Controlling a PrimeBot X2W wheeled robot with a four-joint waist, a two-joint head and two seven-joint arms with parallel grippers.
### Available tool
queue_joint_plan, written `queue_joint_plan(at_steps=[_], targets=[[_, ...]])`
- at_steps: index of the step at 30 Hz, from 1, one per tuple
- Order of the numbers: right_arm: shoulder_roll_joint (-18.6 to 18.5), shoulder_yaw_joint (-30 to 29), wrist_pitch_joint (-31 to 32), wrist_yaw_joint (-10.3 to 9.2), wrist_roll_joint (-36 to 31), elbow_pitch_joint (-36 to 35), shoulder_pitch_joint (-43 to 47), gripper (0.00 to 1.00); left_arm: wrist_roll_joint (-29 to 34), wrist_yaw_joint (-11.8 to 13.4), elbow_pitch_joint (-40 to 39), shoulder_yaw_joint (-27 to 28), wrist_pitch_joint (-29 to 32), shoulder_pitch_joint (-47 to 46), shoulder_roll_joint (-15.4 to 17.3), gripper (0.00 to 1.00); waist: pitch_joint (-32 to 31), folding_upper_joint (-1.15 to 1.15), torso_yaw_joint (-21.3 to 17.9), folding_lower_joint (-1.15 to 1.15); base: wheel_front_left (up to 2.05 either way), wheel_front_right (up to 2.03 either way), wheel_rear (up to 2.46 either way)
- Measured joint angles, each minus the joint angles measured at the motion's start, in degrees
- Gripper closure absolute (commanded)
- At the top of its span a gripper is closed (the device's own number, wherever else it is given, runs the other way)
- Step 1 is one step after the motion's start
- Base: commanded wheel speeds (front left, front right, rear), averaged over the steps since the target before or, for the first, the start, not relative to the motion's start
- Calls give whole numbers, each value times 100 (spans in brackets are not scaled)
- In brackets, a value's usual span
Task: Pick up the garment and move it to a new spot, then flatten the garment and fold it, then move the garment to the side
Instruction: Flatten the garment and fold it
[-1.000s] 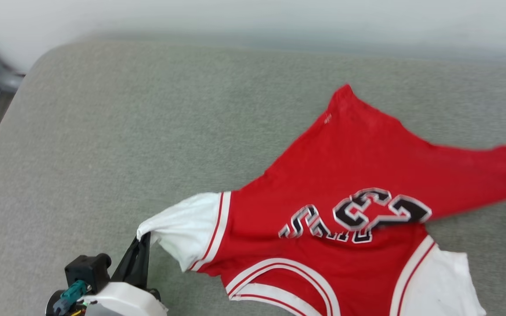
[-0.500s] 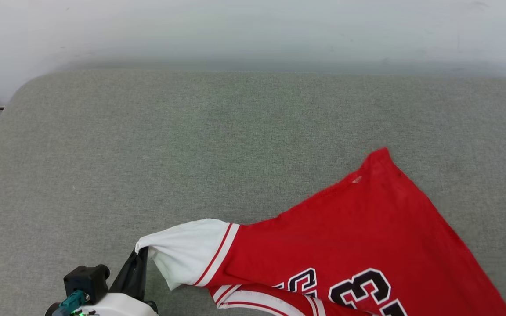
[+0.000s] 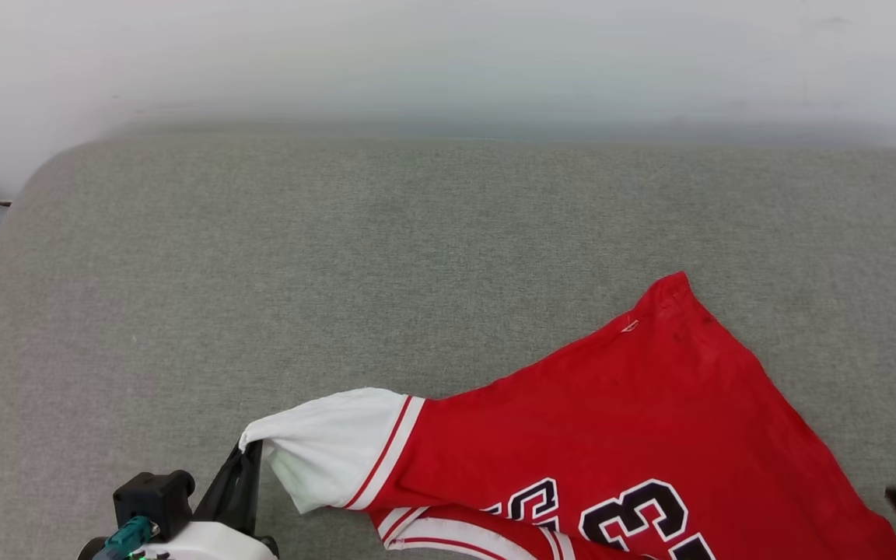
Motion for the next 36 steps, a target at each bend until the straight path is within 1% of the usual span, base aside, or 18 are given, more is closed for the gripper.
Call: queue_joint_plan(at_steps=[3, 7, 11, 15, 19, 23, 25, 28, 31, 36], targets=[[-126, -210, 0, 0, -75, -452, -261, 0, 12, 16, -78, -30, 32, -9, 2, 100, 17, 0, 65, 0, 0, 0, 0], [-388, -221, 222, 0, -187, -915, -871, 0, 54, 40, -166, -56, 46, -81, 1, 100, 104, 0, 155, 1, 0, 0, 0], [-715, 99, 648, 0, -222, -1202, -1634, 0, 102, 38, -236, -89, 52, -193, -7, 100, 238, 0, 264, 1, 0, 0, 0], [-984, 733, 1319, 0, -189, -1239, -2395, 0, 156, 10, -275, -160, 52, -349, -35, 100, 401, 0, 407, 1, 0, 0, 0], [-1189, 1449, 2080, 0, -91, -922, -3210, 0, 207, -35, -296, -244, 40, -534, -124, 100, 606, 0, 573, 1, 0, 0, 0], [-1239, 2108, 2698, 0, 19, -454, -3955, 0, 249, -81, -287, -303, -8, -726, -214, 100, 848, 0, 736, 1, 0, 0, 0], [-1212, 2390, 2893, 0, 33, -212, -4269, 0, 257, -98, -267, -330, -19, -832, -271, 100, 980, 0, 813, 1, 0, 0, 0], [-1088, 2715, 2975, 0, -23, 203, -4734, 0, 291, -146, -231, -370, -64, -978, -341, 100, 1184, 0, 921, 2, 0, 0, 0], [-931, 2959, 2927, 0, -93, 690, -5050, 0, 307, -187, -197, -397, -107, -1105, -390, 100, 1381, 0, 1014, 2, 0, 0, 0], [-776, 3307, 2721, 0, -138, 1416, -5260, 0, 348, -238, -131, -434, -147, -1265, -503, 100, 1645, 0, 1149, 2, 0, 0, 0]])
